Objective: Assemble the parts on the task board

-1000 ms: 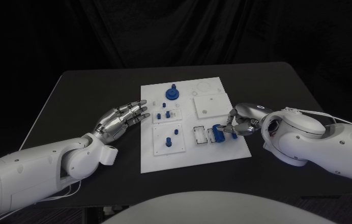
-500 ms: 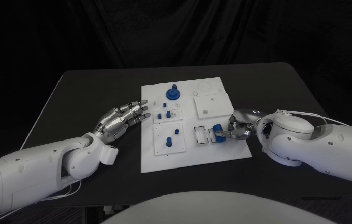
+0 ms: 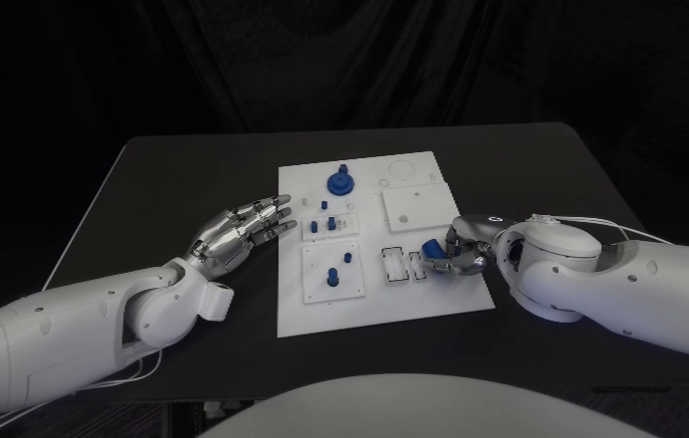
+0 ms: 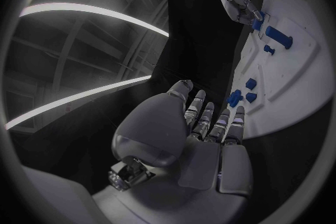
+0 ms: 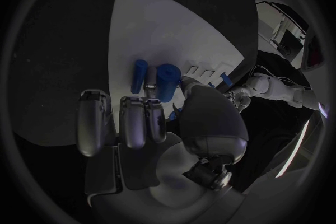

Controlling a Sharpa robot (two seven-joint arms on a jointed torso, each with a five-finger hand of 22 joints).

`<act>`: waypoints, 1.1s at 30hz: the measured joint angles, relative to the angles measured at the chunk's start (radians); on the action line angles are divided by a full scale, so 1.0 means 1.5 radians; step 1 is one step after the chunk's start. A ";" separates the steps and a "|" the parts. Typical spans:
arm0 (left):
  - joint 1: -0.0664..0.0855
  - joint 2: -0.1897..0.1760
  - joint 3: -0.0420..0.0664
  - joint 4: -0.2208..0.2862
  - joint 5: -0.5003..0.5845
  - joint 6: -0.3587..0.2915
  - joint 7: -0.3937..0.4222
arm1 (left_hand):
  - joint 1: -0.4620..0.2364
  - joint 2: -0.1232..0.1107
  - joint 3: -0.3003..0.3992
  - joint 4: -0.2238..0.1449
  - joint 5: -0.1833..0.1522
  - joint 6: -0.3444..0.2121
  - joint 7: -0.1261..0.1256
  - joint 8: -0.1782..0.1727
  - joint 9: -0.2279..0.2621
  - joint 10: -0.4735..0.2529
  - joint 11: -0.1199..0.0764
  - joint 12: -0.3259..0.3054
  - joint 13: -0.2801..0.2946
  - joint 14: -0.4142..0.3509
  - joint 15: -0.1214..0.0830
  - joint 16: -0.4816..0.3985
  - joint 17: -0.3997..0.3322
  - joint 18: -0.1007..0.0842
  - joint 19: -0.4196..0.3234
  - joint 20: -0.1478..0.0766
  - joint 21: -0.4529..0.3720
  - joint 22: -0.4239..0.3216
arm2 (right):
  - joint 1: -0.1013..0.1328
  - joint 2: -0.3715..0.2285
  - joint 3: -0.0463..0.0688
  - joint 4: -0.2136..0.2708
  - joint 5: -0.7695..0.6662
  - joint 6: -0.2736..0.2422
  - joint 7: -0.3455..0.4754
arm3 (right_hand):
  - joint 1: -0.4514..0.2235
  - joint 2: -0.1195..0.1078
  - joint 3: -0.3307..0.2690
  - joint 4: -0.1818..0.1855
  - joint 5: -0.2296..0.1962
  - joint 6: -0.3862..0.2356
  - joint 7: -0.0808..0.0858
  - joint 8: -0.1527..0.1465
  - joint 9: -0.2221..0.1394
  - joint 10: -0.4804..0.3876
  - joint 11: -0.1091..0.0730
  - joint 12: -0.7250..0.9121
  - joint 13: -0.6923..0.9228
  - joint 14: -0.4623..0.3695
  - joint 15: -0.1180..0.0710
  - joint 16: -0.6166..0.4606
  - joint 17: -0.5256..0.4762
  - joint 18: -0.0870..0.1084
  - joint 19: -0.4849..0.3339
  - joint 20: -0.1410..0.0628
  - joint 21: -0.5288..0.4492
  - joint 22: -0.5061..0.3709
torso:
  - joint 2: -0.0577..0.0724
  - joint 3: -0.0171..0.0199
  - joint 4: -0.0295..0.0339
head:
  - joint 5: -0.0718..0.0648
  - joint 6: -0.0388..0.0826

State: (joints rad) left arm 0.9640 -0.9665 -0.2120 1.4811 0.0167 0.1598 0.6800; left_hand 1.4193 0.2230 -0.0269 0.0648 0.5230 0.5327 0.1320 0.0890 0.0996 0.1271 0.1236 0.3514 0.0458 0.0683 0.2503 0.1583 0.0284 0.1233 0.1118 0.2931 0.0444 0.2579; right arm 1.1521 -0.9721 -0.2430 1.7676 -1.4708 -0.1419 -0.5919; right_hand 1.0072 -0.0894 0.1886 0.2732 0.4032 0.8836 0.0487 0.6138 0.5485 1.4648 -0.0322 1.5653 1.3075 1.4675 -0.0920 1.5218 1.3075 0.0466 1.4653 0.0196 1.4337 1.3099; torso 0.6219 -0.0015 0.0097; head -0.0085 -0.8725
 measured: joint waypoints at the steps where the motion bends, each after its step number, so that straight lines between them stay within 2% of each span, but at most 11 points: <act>1: 0.000 0.000 0.000 0.000 0.000 0.000 0.000 | 0.000 0.000 0.001 -0.001 0.000 0.000 0.000 0.000 0.000 0.000 0.000 0.000 0.000 0.000 0.000 0.000 0.000 0.000 0.000 0.000 0.000 0.000 | 0.000 0.001 0.000 -0.001 0.000 0.000 0.001 | 0.012 -0.002 0.008 -0.004 0.031 -0.003 0.003 -0.003 0.002 0.000 0.000 0.000 0.000 0.000 0.000 0.000 0.000 0.000 0.000 0.000 0.002 0.000 | 0.000 0.0000 -0.0001 | 0.000 0.000; 5: 0.000 0.000 0.000 -0.001 0.000 0.000 0.000 | 0.000 0.000 0.002 -0.002 0.000 0.000 0.000 0.000 0.000 0.000 0.000 0.000 0.000 0.000 0.000 0.000 0.000 0.000 0.000 0.000 0.000 0.000 | 0.000 0.005 0.001 -0.004 -0.001 -0.001 0.006 | 0.043 -0.011 0.015 0.002 0.123 -0.008 0.008 -0.003 0.004 0.000 0.000 0.000 0.000 0.000 0.000 0.000 0.000 0.000 0.000 0.000 0.005 0.000 | 0.000 0.0000 -0.0001 | 0.001 0.000; 7: 0.000 0.001 0.000 -0.002 0.000 0.000 0.000 | 0.000 0.000 0.002 -0.002 0.000 0.000 0.000 0.000 0.000 0.000 0.000 0.000 0.000 0.000 0.000 0.000 0.000 0.000 0.000 0.000 0.000 -0.001 | 0.000 0.005 0.001 -0.006 0.000 -0.004 0.011 | 0.055 -0.022 0.016 0.004 0.178 -0.004 0.004 -0.005 0.004 0.000 0.000 0.000 0.000 0.000 0.000 0.000 0.000 0.000 0.000 0.000 0.009 0.000 | 0.000 0.0000 -0.0002 | 0.003 0.000; 10: 0.000 0.001 0.000 -0.003 0.000 0.001 0.000 | 0.000 0.000 0.002 -0.002 0.000 0.000 0.000 0.000 0.000 0.000 0.000 0.000 0.000 0.000 0.000 0.000 0.000 0.000 0.000 0.000 0.000 -0.001 | 0.000 0.005 0.000 -0.006 0.002 -0.016 0.020 | 0.065 -0.032 0.020 0.007 0.235 0.002 -0.001 -0.012 0.003 0.000 0.000 0.000 0.000 0.000 0.001 0.000 0.000 0.000 0.000 0.000 0.016 0.000 | 0.000 -0.0001 -0.0003 | 0.004 0.000; 11: 0.000 0.001 0.000 -0.003 0.000 0.001 0.000 | 0.000 0.000 0.002 -0.002 0.000 0.000 0.000 0.000 0.000 0.000 0.000 0.000 0.000 0.000 0.000 0.000 0.000 0.000 0.000 0.000 0.000 -0.001 | 0.000 0.005 0.000 -0.006 0.002 -0.020 0.022 | 0.068 -0.035 0.022 0.009 0.263 0.005 -0.004 -0.009 0.003 0.000 0.000 0.000 0.000 0.000 0.000 0.003 0.000 0.000 0.000 0.000 0.019 0.000 | 0.000 -0.0003 -0.0003 | 0.005 0.000; 12: 0.000 0.001 0.000 -0.003 0.000 0.001 0.000 | 0.000 0.000 0.002 -0.002 0.000 0.000 0.000 0.000 0.000 0.000 0.000 0.000 0.000 0.000 0.000 0.000 0.000 0.000 0.000 0.000 0.000 -0.001 | -0.001 0.004 -0.001 -0.006 0.003 -0.027 0.026 | 0.069 -0.036 0.024 0.011 0.271 0.005 -0.005 -0.003 0.005 0.000 0.000 0.000 0.000 -0.001 -0.001 0.004 0.000 0.000 0.002 -0.002 0.022 0.000 | 0.000 -0.0003 -0.0003 | 0.005 0.000; 13: 0.000 0.001 0.000 -0.003 0.000 0.001 0.000 | 0.000 0.000 0.002 -0.002 0.000 0.000 0.000 0.000 0.000 0.000 0.000 0.000 0.000 0.000 0.000 0.000 0.000 0.000 0.000 0.000 0.000 -0.001 | -0.002 0.002 -0.001 -0.003 0.005 -0.037 0.030 | 0.070 -0.037 0.025 0.013 0.273 0.006 -0.005 0.000 0.007 -0.001 -0.003 0.000 0.000 -0.002 -0.003 0.004 0.000 -0.001 0.001 -0.004 0.022 0.000 | -0.001 -0.0003 -0.0002 | 0.005 0.000; 14: 0.000 0.001 0.000 -0.003 0.000 0.001 0.000 | 0.000 0.000 0.002 -0.002 0.000 0.000 0.000 0.000 0.000 0.000 0.000 0.000 0.000 0.000 0.000 0.000 0.000 0.000 0.000 0.000 0.000 -0.001 | -0.003 0.000 -0.003 0.000 0.006 -0.045 0.033 | 0.070 -0.038 0.025 0.013 0.273 0.006 -0.005 0.000 0.006 -0.001 -0.006 0.000 0.000 -0.001 -0.006 0.004 0.000 -0.011 0.000 -0.005 0.025 0.000 | -0.001 -0.0004 -0.0001 | 0.005 0.000; 21: 0.000 0.001 0.000 -0.004 0.000 0.001 0.000 | 0.000 0.000 0.002 -0.002 0.000 0.000 0.000 0.000 0.000 0.000 0.000 0.000 0.000 0.000 0.000 0.000 0.000 0.000 0.000 0.000 0.000 -0.002 | -0.006 -0.011 -0.004 0.041 0.048 -0.114 0.058 | 0.070 -0.038 0.039 0.027 0.273 0.012 0.001 0.011 0.007 -0.001 -0.011 0.000 0.000 -0.002 -0.010 0.006 0.000 -0.011 0.000 -0.009 0.030 0.000 | -0.001 -0.0004 0.0004 | 0.008 0.000; 25: -0.001 0.001 0.000 -0.004 0.000 0.002 0.000 | 0.000 0.000 0.002 -0.002 0.000 0.000 0.000 0.000 0.000 0.000 0.000 0.000 0.000 0.000 0.000 0.000 0.000 0.000 0.000 0.000 0.000 -0.002 | -0.006 -0.011 -0.004 0.056 0.094 -0.131 0.067 | 0.053 -0.020 0.046 0.033 0.272 0.012 0.000 0.011 0.022 0.000 -0.014 0.000 0.000 -0.001 -0.011 0.006 0.000 -0.011 0.000 -0.009 0.030 0.000 | -0.001 -0.0003 0.0003 | 0.008 0.000; 33: -0.001 0.001 0.000 -0.005 0.000 0.002 0.000 | 0.000 0.000 0.004 -0.004 0.000 0.000 0.000 0.000 0.000 0.000 0.000 0.000 0.000 0.000 0.000 0.000 0.000 0.000 0.000 0.000 0.000 -0.002 | -0.008 -0.001 -0.004 0.059 0.178 -0.134 0.071 | 0.031 -0.003 0.054 0.041 0.197 0.015 0.002 0.000 0.032 0.001 -0.015 0.000 0.000 0.000 -0.012 0.006 0.000 -0.010 0.000 -0.009 0.030 0.000 | 0.000 0.0000 -0.0002 | 0.007 0.000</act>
State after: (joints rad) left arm 0.9629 -0.9645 -0.2120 1.4732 0.0167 0.1623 0.6800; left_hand 1.4193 0.2230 -0.0214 0.0593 0.5229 0.5326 0.1321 0.0890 0.0994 0.1271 0.1236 0.3513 0.0457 0.0683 0.2502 0.1583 0.0282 0.1232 0.1118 0.2931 0.0444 0.2555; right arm 1.1404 -0.9736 -0.2487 1.8559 -1.2043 -0.3426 -0.4855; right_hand 1.0535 -0.0935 0.2696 0.3352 0.6992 0.9060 0.0523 0.6136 0.5963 1.4669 -0.0552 1.5653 1.3073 1.4673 -0.1102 1.5311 1.3074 0.0310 1.4653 0.0054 1.4783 1.3099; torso 0.6215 -0.0015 0.0094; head 0.0016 -0.8725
